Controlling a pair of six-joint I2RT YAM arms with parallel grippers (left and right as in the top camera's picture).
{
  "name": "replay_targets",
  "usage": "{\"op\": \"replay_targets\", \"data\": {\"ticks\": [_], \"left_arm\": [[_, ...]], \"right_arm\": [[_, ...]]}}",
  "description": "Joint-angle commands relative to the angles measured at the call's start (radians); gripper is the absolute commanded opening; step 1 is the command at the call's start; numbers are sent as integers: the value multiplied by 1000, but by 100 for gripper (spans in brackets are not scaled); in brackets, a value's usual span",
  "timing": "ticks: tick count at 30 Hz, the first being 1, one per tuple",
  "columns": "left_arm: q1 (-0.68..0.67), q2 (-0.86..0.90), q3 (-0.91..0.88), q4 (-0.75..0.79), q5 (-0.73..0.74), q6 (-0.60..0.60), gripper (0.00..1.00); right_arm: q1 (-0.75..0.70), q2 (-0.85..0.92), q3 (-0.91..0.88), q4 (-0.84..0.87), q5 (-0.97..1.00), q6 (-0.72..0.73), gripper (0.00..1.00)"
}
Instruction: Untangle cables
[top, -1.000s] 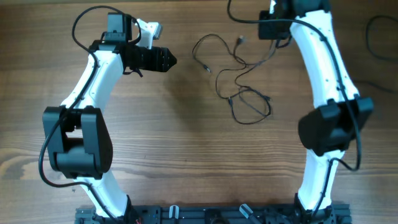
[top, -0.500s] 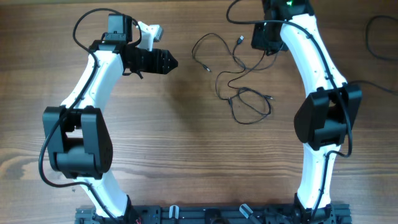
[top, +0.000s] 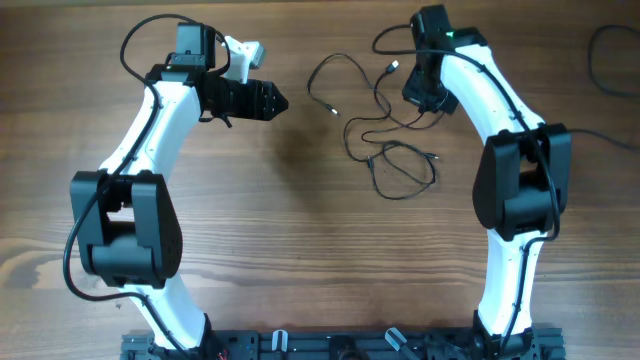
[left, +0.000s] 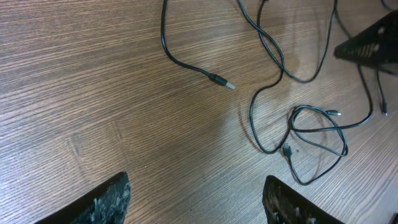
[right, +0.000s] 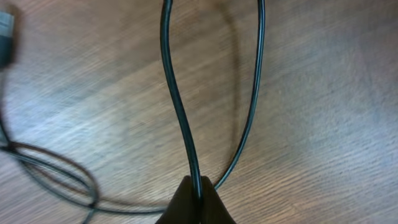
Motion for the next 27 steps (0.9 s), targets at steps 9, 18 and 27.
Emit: {"op": "replay_targets", "data": {"ticks": [9,18,27], "left_arm": [[-21,-43,-5,0,20,10,70],[-23,-43,-5,0,25,10,70],[-25,-67,-5,1,27,10,70]], "right_arm": [[-27,15,-97,15,40,92,22],[-34,15,-99,19,41,116,53],[-35,15,-100,42,45,105,51]]}}
